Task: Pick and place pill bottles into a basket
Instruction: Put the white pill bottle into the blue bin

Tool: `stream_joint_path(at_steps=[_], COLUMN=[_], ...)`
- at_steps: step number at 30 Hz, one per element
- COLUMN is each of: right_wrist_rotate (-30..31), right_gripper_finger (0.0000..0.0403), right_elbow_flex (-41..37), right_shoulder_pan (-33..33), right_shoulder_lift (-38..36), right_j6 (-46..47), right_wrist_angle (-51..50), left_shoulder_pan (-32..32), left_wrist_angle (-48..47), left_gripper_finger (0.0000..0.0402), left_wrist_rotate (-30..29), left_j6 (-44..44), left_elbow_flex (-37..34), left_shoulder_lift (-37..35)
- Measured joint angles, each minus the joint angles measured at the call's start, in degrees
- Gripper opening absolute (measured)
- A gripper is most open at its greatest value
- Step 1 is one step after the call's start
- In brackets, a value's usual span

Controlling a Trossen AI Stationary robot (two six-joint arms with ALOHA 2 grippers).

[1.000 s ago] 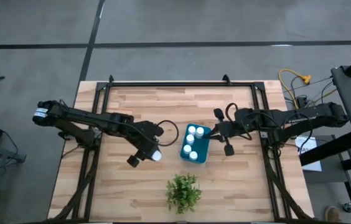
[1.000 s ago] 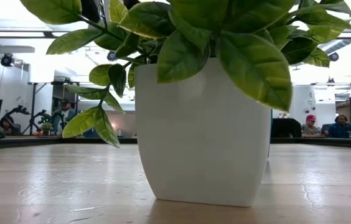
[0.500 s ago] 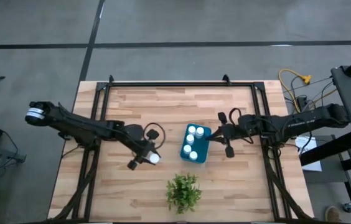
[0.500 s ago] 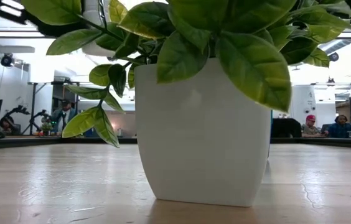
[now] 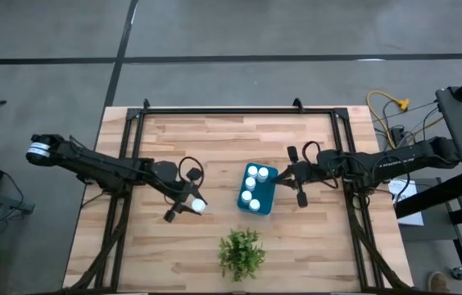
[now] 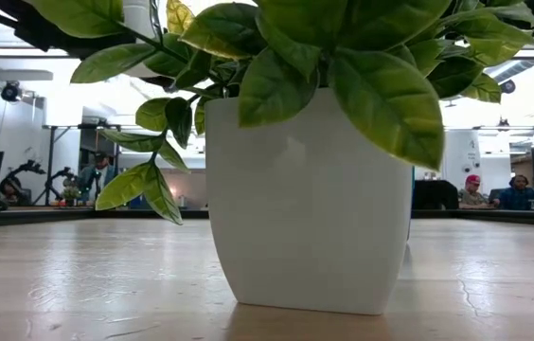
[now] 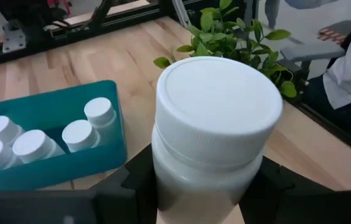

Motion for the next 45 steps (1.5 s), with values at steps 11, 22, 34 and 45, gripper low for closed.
stream_joint_path(at_steps=[11, 22, 34, 45], right_wrist_rotate=[0.0, -0.1, 4.4, 6.0], right_gripper_finger=[0.0008, 0.0008, 0.0008, 0.0008], right_elbow_flex=[0.3, 0.1, 0.1, 0.1], right_shoulder_pan=[0.0, 0.0, 0.0, -0.1], right_shoulder_lift=[0.0, 0.5, 2.7, 2.7], right_j6=[-0.1, 0.0, 1.2, 2.3], right_wrist_angle=[-0.2, -0.3, -0.1, -0.1], left_shoulder_pan=[0.0, -0.1, -0.1, -0.1], left_wrist_angle=[7.7, 26.3, 54.8, 52.8], left_gripper_finger=[0.0145, 0.0145, 0.0145, 0.0145], left_wrist_rotate=[0.0, 0.0, -3.2, -3.7], left_j6=[-2.6, -6.9, -9.6, -11.4], left_elbow_flex=[-5.2, -12.7, -23.9, -25.9], left_shoulder_lift=[1.4, 10.4, 19.9, 21.2])
